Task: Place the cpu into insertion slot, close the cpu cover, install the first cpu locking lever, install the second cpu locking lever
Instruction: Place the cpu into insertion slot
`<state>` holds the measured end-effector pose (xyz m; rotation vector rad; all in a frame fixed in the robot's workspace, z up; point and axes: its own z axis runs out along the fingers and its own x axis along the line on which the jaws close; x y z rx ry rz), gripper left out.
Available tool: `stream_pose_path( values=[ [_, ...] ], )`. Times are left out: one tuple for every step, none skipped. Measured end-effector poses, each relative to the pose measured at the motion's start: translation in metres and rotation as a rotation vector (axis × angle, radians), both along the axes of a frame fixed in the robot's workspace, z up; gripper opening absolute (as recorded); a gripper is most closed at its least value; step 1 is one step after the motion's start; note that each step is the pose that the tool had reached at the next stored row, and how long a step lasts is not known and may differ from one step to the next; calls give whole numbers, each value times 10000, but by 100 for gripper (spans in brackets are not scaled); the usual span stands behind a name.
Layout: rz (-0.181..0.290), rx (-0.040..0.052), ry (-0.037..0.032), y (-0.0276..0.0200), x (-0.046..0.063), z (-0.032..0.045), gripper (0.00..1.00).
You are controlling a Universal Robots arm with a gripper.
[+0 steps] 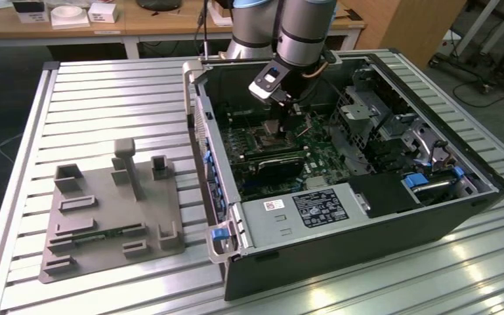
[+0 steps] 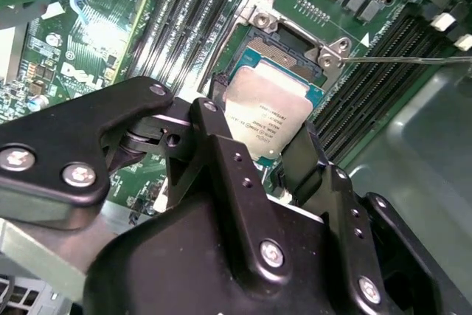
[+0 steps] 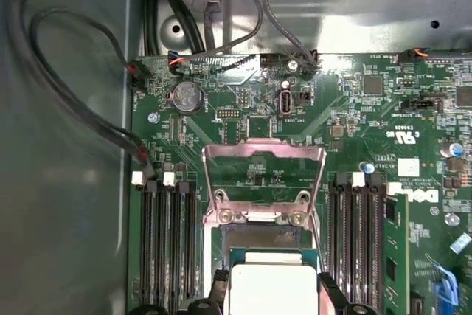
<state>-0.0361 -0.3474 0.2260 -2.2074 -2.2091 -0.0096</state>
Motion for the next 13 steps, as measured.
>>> stream_pose_path(
  values=[
    [-2,1,1,0,1,-17,54],
    [-4,1,1,0,0,-31,54],
    [-4,1,0,0,1,-38,54],
    [-4,-1,2,0,1,-38,54],
    [-4,-2,3,0,1,-38,54],
    [-3,-2,2,0,1,-39,54],
    [-4,0,1,0,1,-52,54],
    [-3,0,1,0,1,-66,54],
    [-3,0,1,0,1,-66,54],
    [-3,0,1,0,1,-67,54],
    [-3,0,1,0,1,-67,54],
    [-3,1,0,0,1,-67,54],
    [-3,3,1,0,1,-67,54]
  ],
)
